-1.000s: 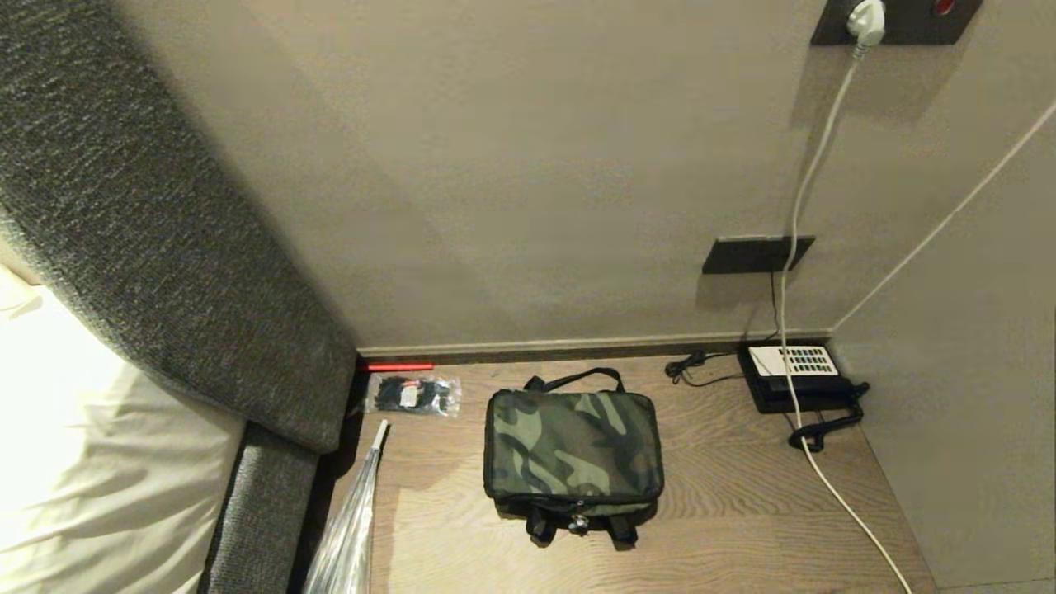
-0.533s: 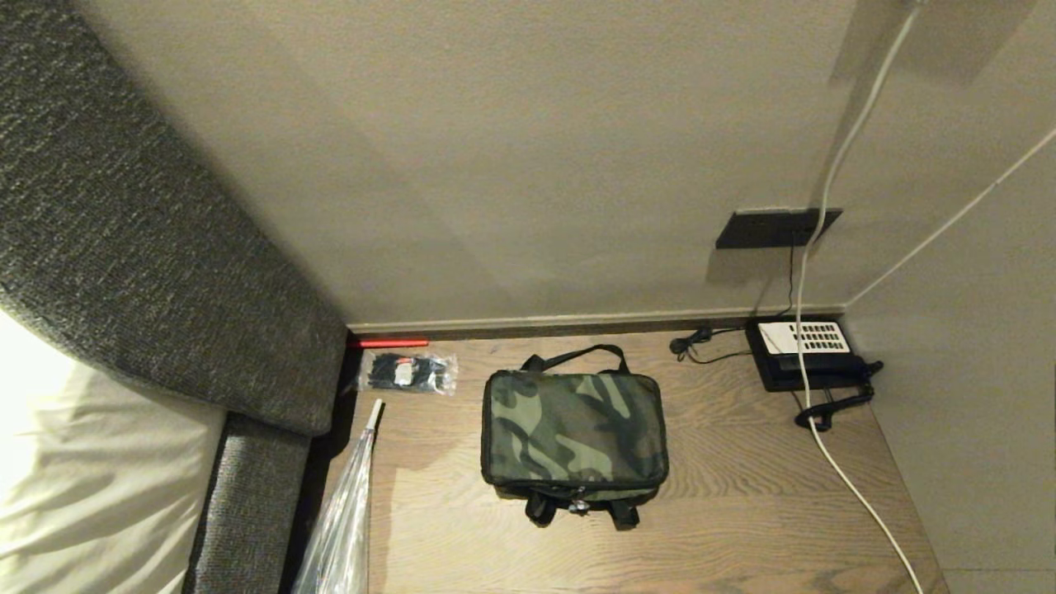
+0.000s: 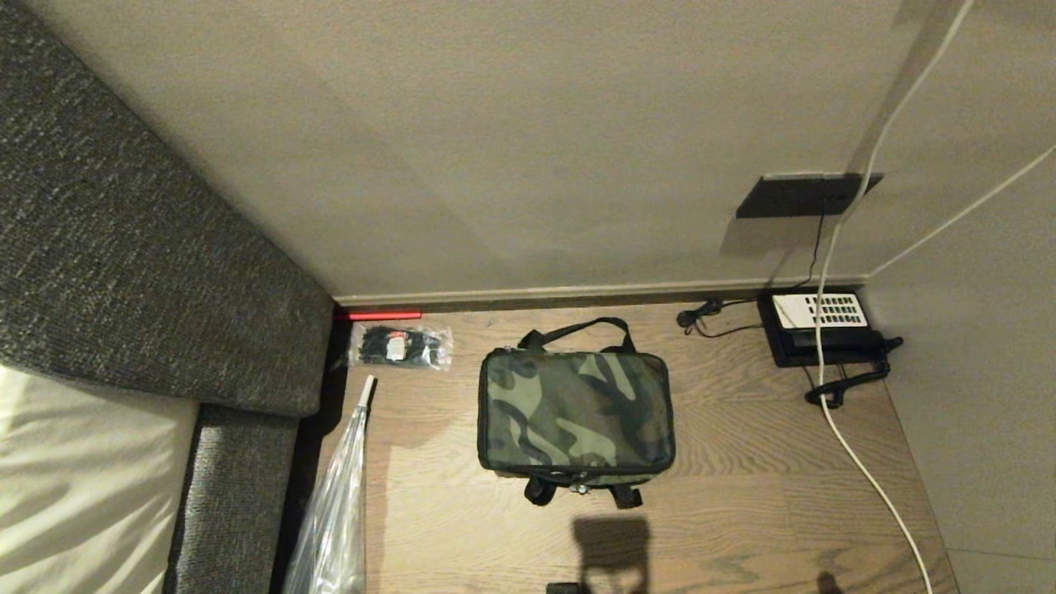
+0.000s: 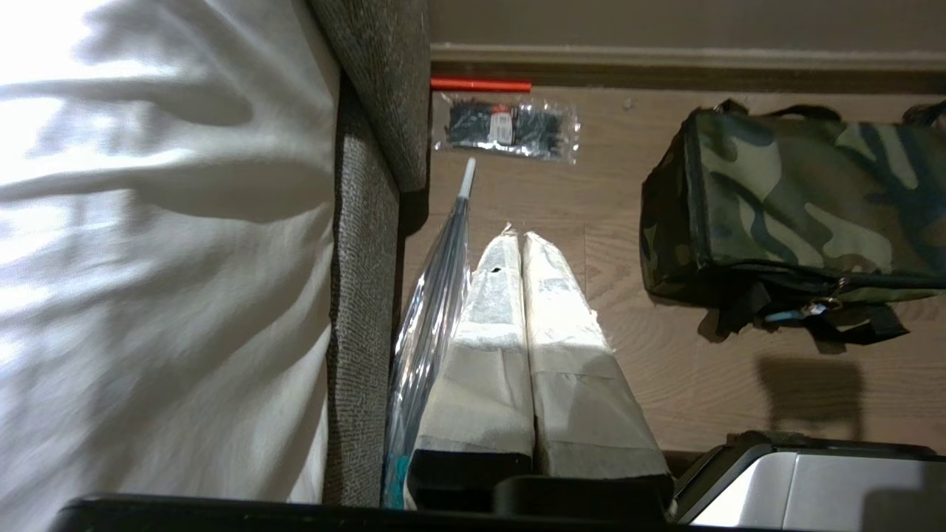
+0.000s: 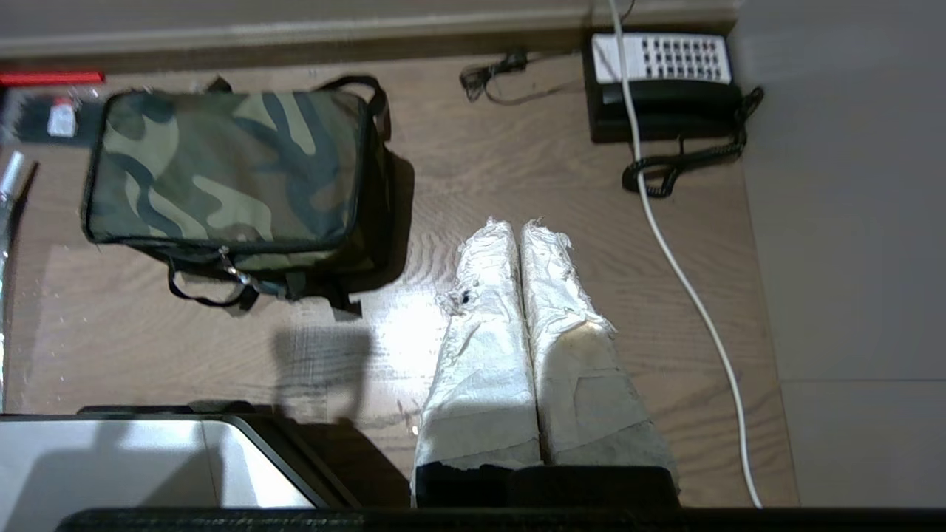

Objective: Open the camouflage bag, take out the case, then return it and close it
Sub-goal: Open the top of the storage box

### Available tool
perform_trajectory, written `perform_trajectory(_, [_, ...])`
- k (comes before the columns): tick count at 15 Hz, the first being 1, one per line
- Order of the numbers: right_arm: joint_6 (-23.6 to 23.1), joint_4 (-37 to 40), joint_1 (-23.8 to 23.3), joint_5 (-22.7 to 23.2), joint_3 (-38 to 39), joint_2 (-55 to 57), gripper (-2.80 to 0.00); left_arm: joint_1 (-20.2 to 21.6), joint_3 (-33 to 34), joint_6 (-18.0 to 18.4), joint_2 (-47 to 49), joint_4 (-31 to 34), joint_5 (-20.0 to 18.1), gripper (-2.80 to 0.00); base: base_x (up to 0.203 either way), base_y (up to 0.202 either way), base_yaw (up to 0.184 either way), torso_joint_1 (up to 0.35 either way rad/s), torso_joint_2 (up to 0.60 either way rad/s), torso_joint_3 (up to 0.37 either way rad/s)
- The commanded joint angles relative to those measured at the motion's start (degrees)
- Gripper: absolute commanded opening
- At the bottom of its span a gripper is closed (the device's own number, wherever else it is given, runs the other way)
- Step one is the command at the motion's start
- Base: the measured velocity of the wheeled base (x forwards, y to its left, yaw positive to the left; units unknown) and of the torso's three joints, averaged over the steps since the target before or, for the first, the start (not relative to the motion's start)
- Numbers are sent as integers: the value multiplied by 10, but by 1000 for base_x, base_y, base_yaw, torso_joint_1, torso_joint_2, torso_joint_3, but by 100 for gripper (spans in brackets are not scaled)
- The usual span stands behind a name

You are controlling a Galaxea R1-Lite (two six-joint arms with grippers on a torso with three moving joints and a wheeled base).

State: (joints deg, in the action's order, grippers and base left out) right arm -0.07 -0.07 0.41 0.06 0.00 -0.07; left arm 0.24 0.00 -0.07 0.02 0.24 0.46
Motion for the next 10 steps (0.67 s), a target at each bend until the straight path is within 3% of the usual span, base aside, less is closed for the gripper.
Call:
perform_trajectory(1, [0,0,0,0,0,-2,-280,0,2,0,0,0,0,-280,0,0,0,-2,2,-193])
perform_trajectory(10, [0,0,0,0,0,-1,-280,0,2,0,0,0,1,-280,0,0,0,4,3,-197])
